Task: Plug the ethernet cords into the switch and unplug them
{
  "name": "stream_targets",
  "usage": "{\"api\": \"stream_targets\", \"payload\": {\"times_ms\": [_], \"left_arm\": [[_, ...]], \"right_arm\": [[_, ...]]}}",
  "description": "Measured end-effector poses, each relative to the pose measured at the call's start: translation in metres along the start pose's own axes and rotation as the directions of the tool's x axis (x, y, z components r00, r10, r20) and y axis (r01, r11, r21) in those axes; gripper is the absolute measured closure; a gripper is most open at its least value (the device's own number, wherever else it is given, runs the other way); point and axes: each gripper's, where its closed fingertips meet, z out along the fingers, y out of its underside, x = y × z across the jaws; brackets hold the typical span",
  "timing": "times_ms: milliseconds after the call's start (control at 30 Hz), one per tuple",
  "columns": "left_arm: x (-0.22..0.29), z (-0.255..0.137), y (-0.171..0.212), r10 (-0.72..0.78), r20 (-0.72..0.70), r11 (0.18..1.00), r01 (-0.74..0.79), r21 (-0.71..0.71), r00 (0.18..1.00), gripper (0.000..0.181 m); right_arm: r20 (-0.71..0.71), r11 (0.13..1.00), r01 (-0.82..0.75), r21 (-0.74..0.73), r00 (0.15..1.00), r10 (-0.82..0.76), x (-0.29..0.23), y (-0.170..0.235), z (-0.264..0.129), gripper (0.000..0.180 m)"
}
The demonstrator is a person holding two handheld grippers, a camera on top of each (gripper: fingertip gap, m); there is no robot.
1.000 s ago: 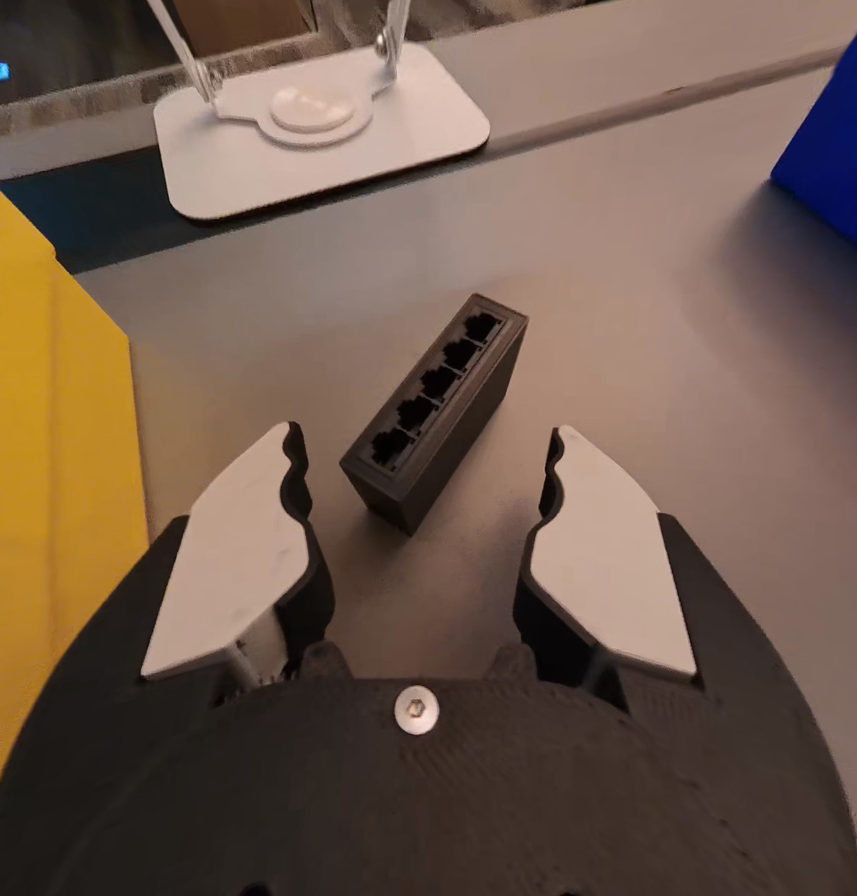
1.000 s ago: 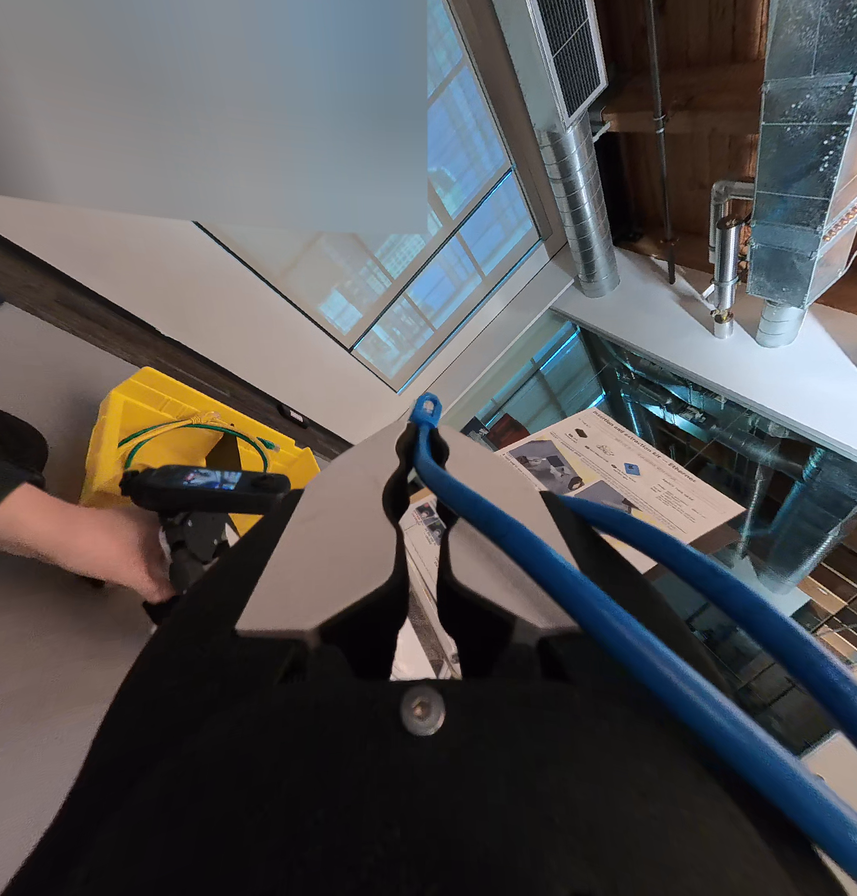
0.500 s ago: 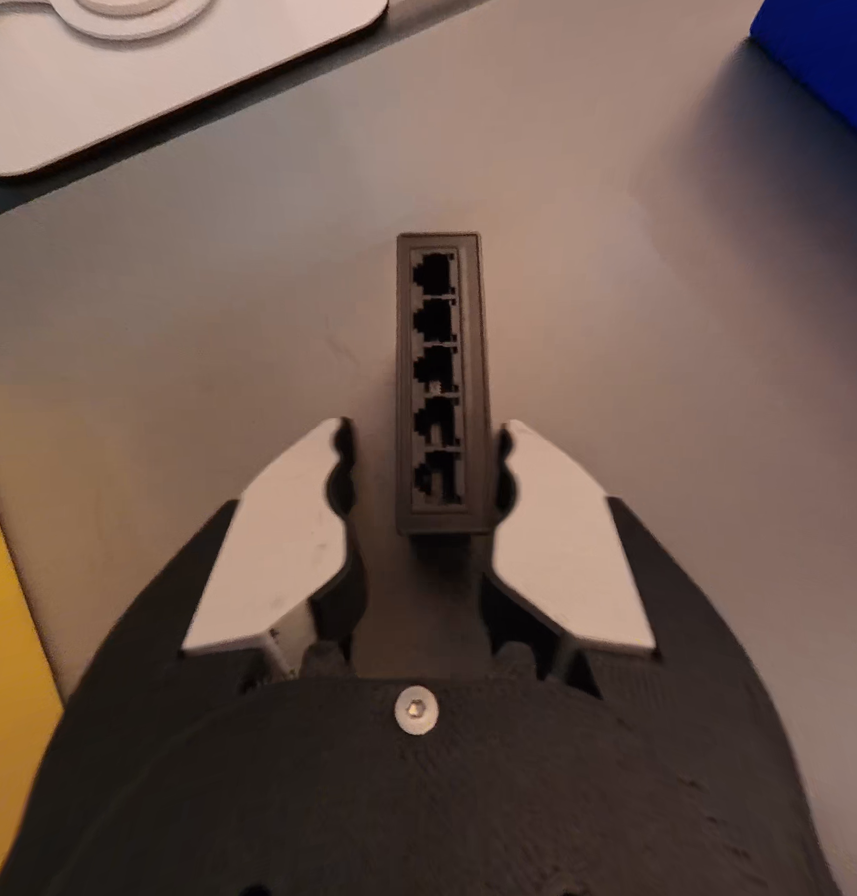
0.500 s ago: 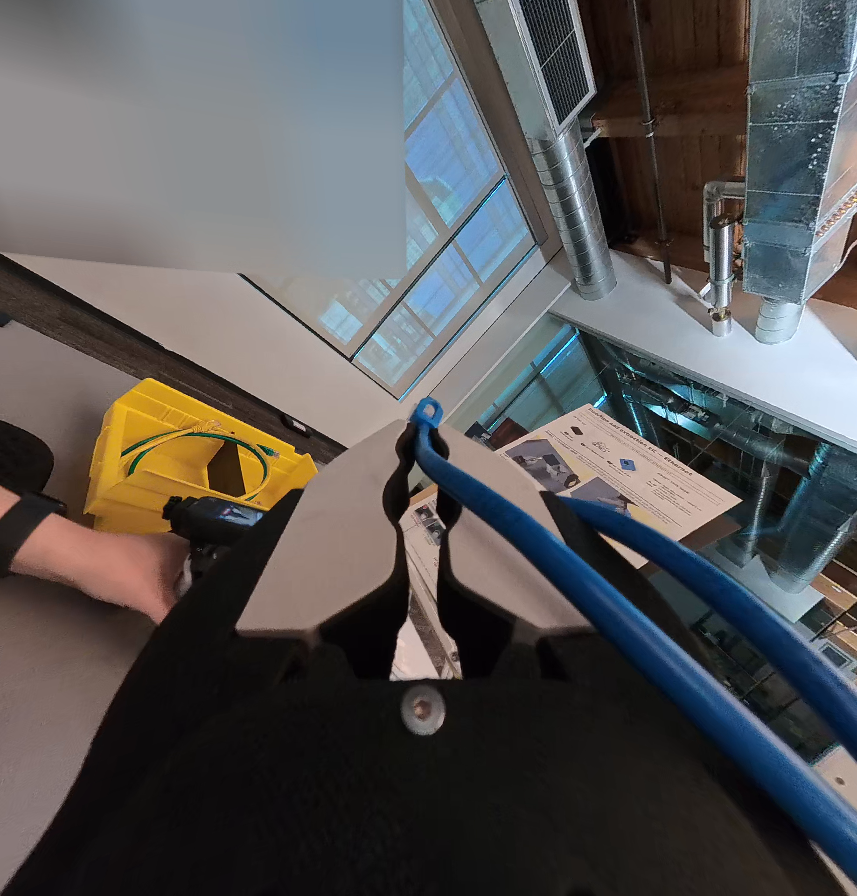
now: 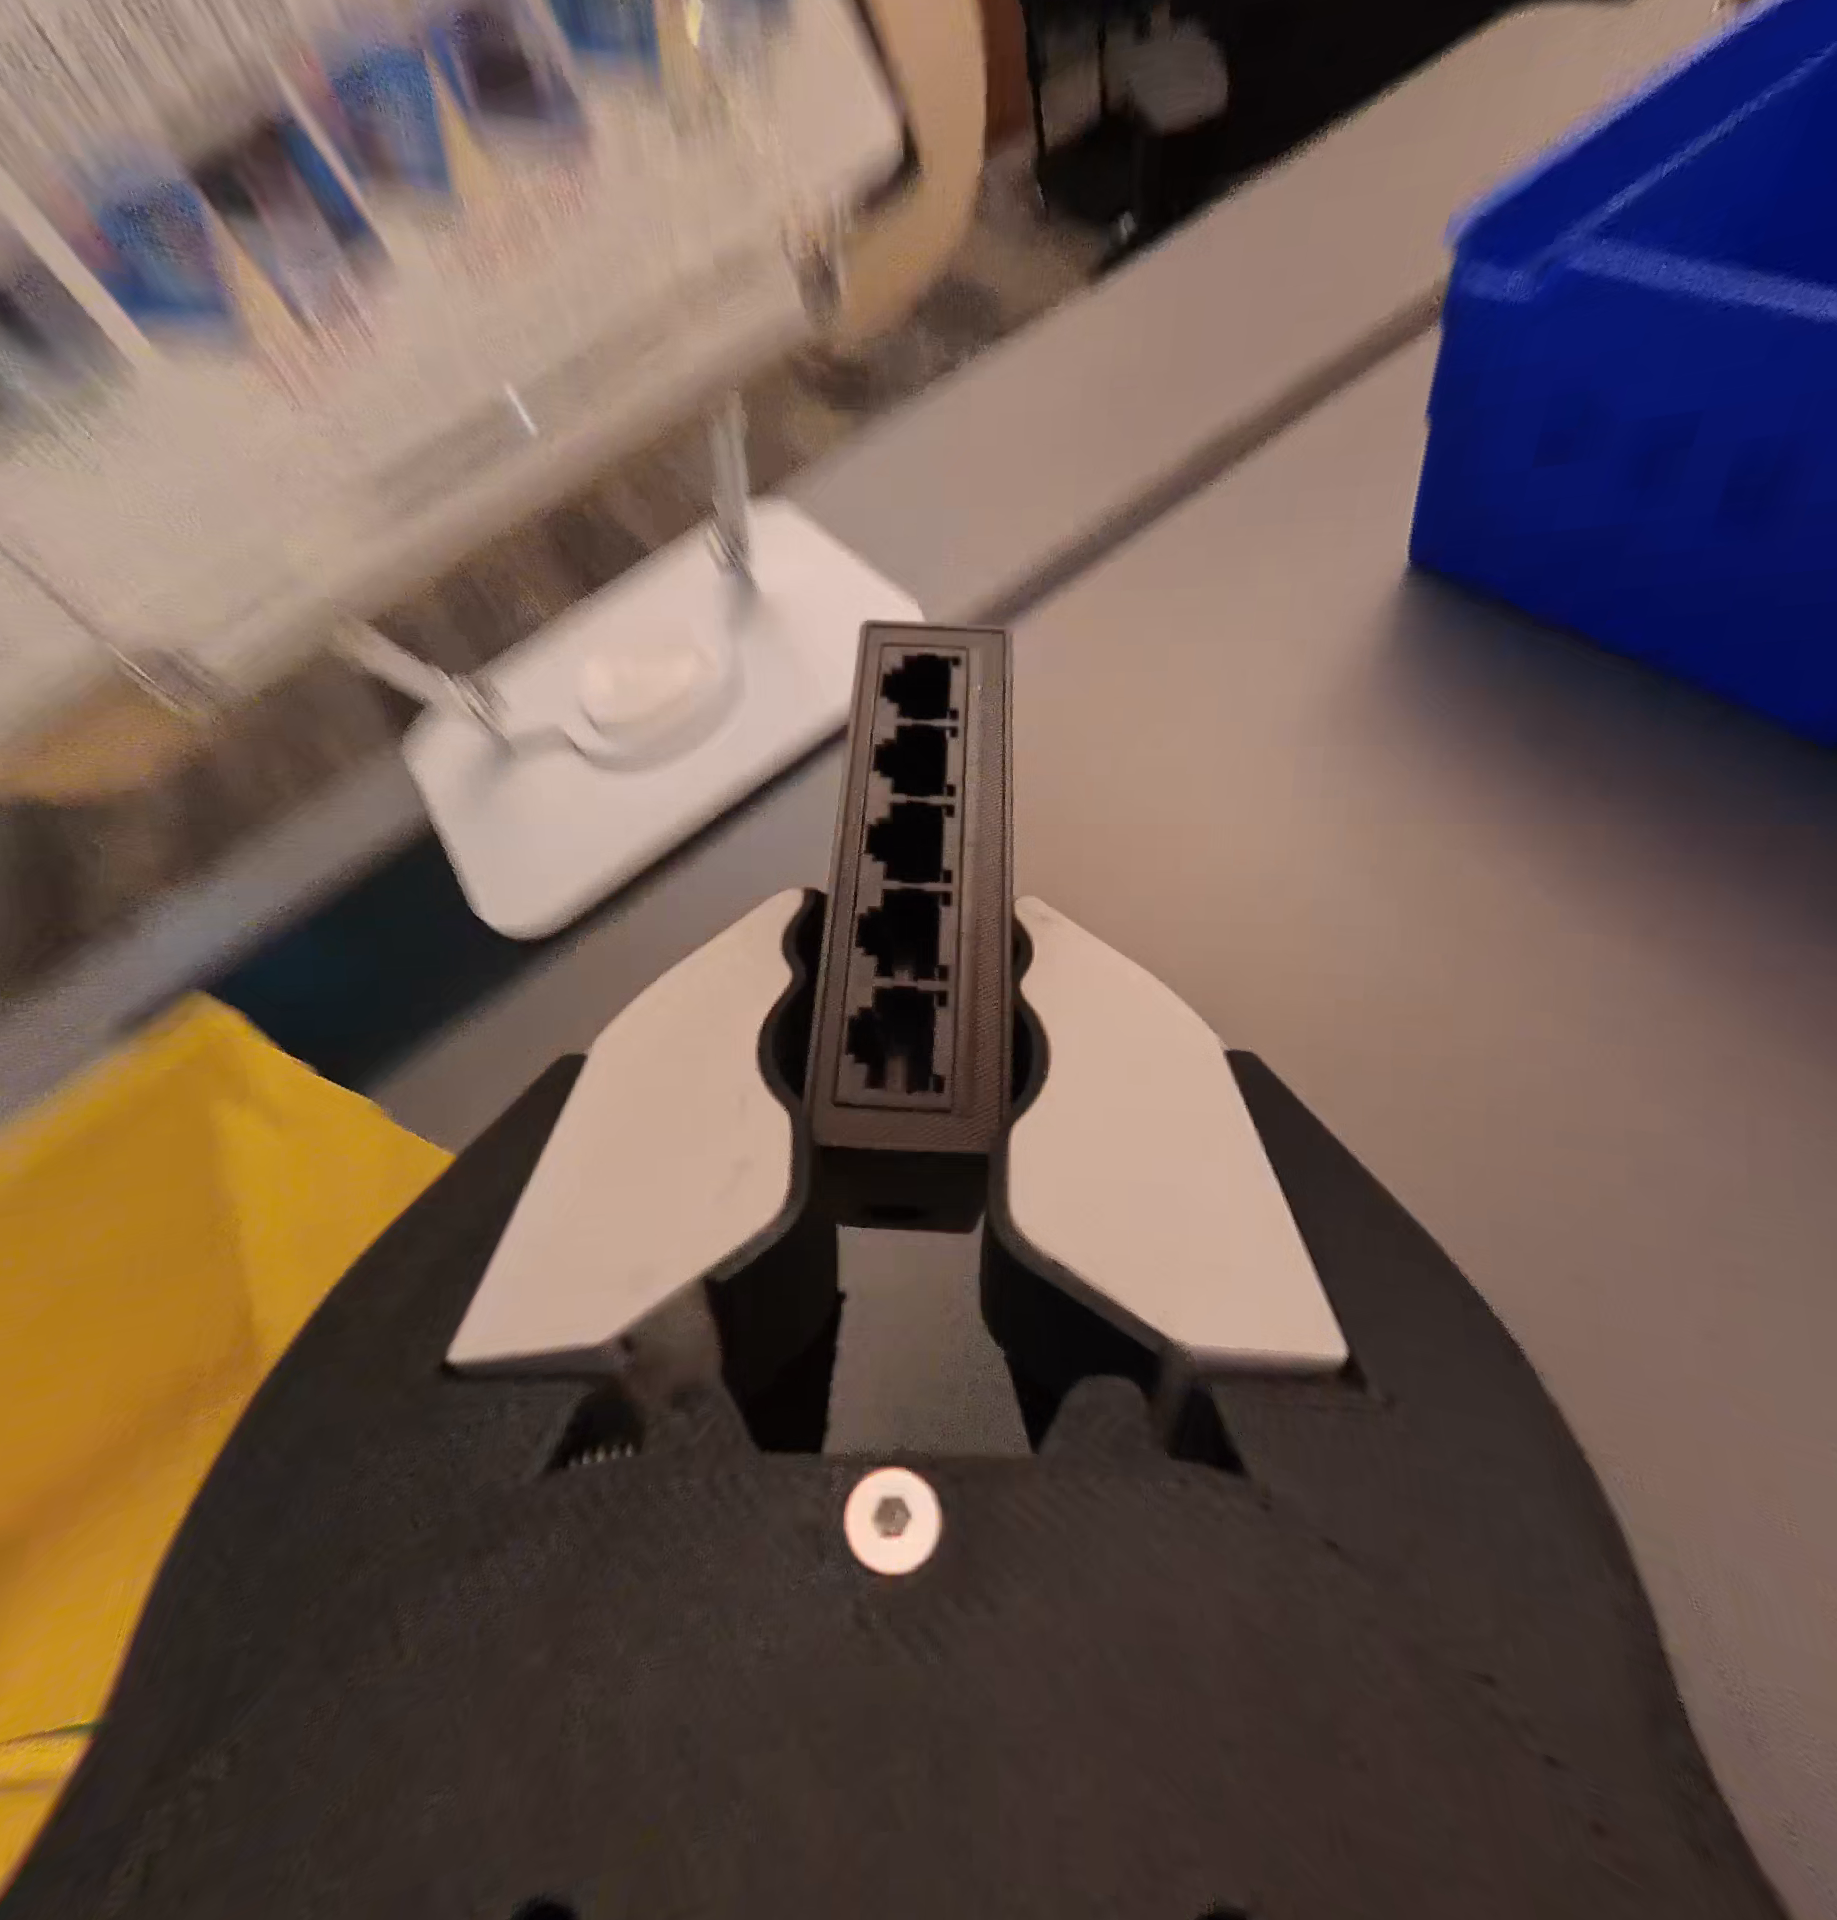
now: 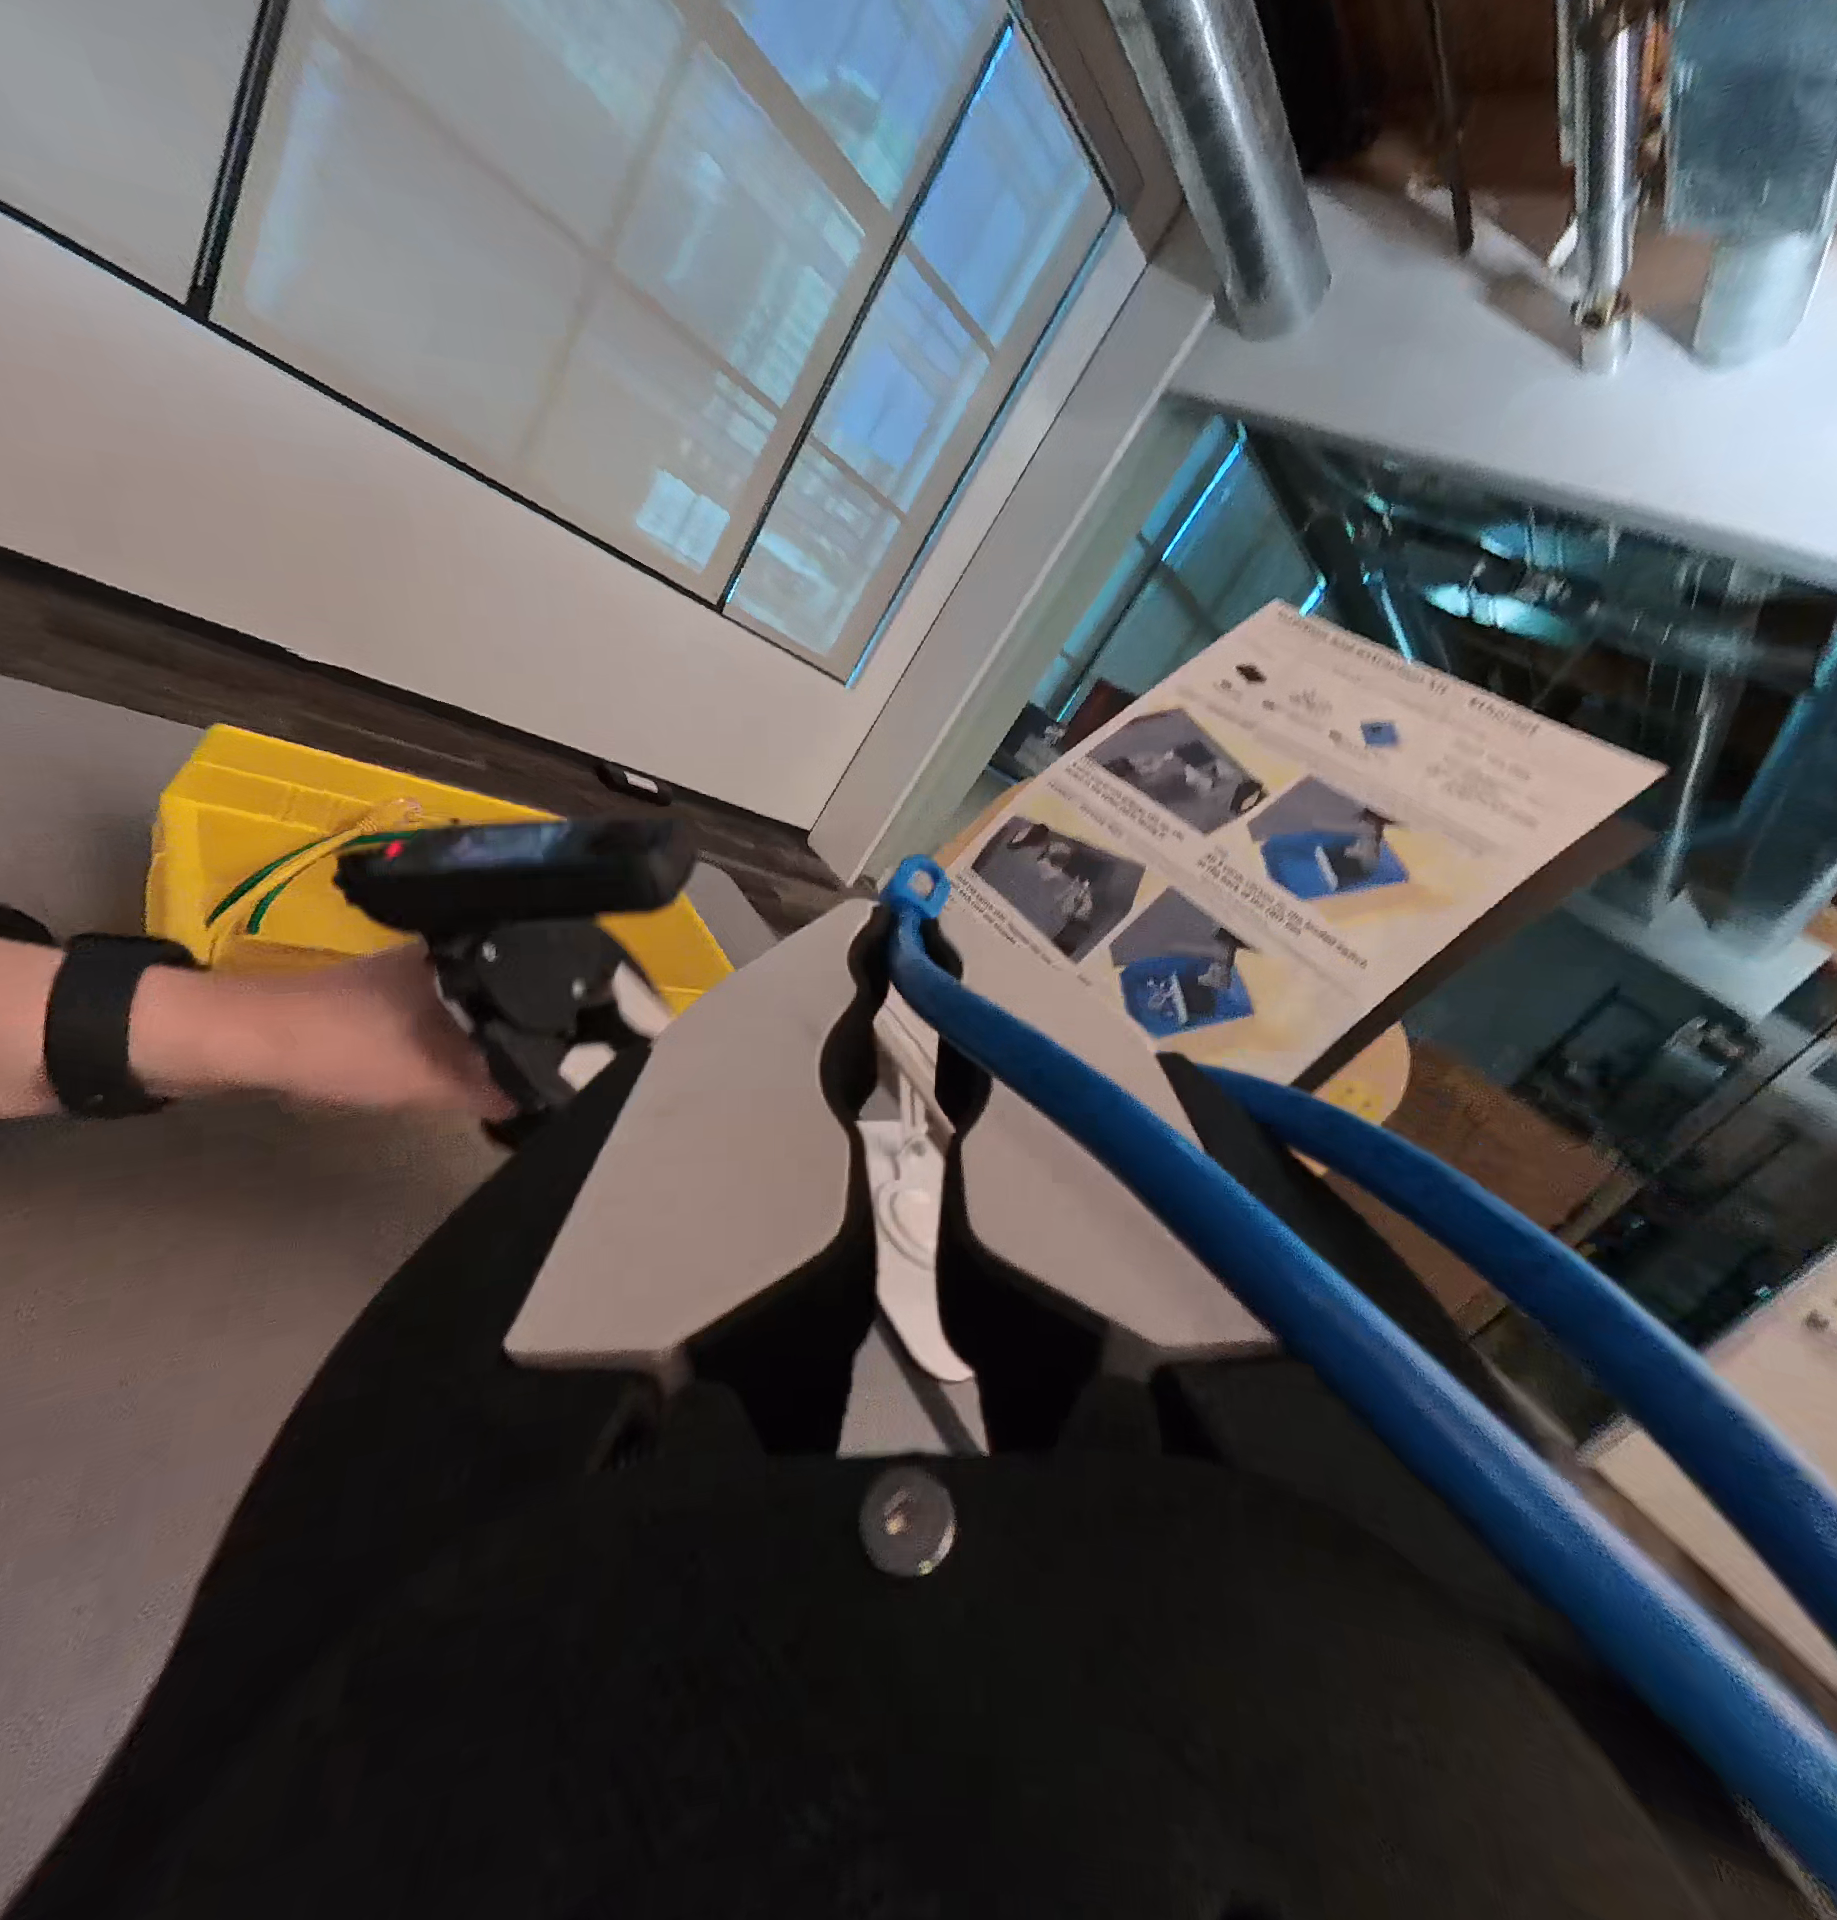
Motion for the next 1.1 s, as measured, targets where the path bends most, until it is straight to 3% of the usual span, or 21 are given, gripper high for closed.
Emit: {"api": "stream_targets", "payload": {"times_ms": [167, 300, 400, 667, 1100], "left_arm": [[-0.015, -0.062, -0.081, 0.292, 0.200, 0.930, -0.326, 0.170, 0.935, 0.151], [-0.011, -0.104, -0.105, 0.436, 0.347, 0.807, -0.531, 0.259, 0.830, 0.151], [-0.010, -0.123, -0.114, 0.481, 0.448, 0.726, -0.629, 0.279, 0.753, 0.151], [-0.016, -0.127, -0.115, 0.501, 0.490, 0.712, -0.662, 0.235, 0.713, 0.151], [0.006, -0.126, -0.119, 0.563, 0.517, 0.652, -0.731, 0.202, 0.645, 0.152]], "right_arm": [[0.026, 0.987, -0.153, -0.042, 0.988, 0.154, -0.011, 0.013, 0.024, 0.173], [0.083, 0.962, -0.269, -0.036, 0.959, 0.271, -0.035, 0.008, 0.044, 0.174], [0.062, 0.966, -0.255, -0.042, 0.964, 0.257, -0.046, 0.005, 0.053, 0.173], [-0.048, 0.997, -0.083, -0.009, 0.995, 0.082, -0.054, -0.003, 0.059, 0.174], [-0.102, 0.998, 0.011, -0.058, 0.995, -0.017, -0.053, 0.007, 0.062, 0.173]]}}
